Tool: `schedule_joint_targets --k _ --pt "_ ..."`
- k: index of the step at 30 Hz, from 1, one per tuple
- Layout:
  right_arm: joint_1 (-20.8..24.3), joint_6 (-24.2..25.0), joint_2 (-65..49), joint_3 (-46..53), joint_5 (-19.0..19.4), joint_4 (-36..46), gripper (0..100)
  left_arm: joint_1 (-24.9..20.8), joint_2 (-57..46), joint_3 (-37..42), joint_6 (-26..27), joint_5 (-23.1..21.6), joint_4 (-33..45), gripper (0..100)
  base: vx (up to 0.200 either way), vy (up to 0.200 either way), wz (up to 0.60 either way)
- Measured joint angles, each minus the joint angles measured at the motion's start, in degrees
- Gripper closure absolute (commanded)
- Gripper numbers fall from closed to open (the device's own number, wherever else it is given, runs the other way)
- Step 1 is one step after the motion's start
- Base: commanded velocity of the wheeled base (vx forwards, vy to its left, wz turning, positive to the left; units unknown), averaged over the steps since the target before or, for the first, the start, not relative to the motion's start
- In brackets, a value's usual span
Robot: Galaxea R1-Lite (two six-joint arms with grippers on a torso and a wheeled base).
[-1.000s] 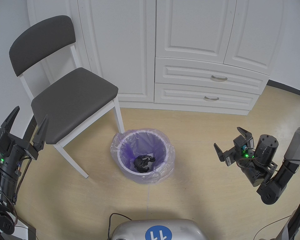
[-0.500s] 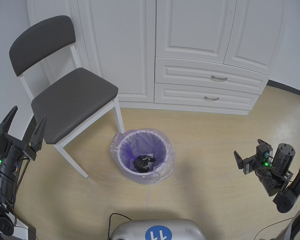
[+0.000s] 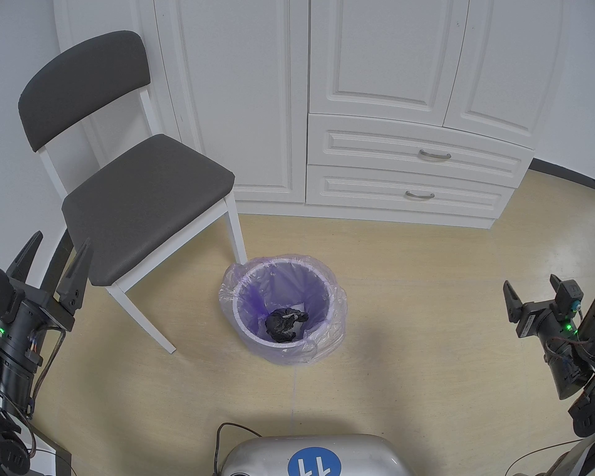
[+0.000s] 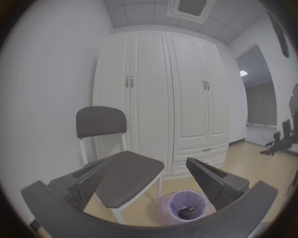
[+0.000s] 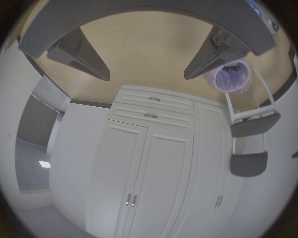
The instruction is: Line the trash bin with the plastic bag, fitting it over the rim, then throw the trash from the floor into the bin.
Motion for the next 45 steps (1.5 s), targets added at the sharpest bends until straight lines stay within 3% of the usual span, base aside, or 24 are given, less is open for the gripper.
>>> schedule_joint_targets --k 6,14,20,26,29,38,45 --pt "0.0 7.7 -3.9 0.0 -4.5 0.0 0 0.0 -0.1 1.4 -6.7 -0.3 -0.1 0 0.000 0.000 0.00" --pt "0.0 15.6 -6.5 0.2 -10.5 0.0 0 0.1 -5.1 1.8 -7.0 -0.1 3.0 0 0.000 0.000 0.00" --pt "0.2 17.9 -7.7 0.3 -14.2 0.0 0 0.8 -14.3 1.9 -7.6 2.1 16.7 0 0.000 0.000 0.00" --pt "3.4 18.2 -9.8 0.3 -21.6 0.0 0 1.5 -23.9 0.9 -12.0 12.1 29.7 0 0.000 0.000 0.00" --pt "5.1 18.4 -11.9 0.3 -24.0 1.6 0 1.7 -28.4 -0.5 -13.5 14.9 34.8 0 0.000 0.000 0.00" --pt "6.4 18.6 -23.8 0.3 -26.0 13.7 0 4.5 -43.3 -6.3 -14.4 16.7 57.9 0 0.000 0.000 0.00" --pt "2.5 18.7 -34.6 0.3 -26.3 19.5 0 8.4 -54.0 -13.9 -14.8 16.9 71.7 0 0.000 0.000 0.00"
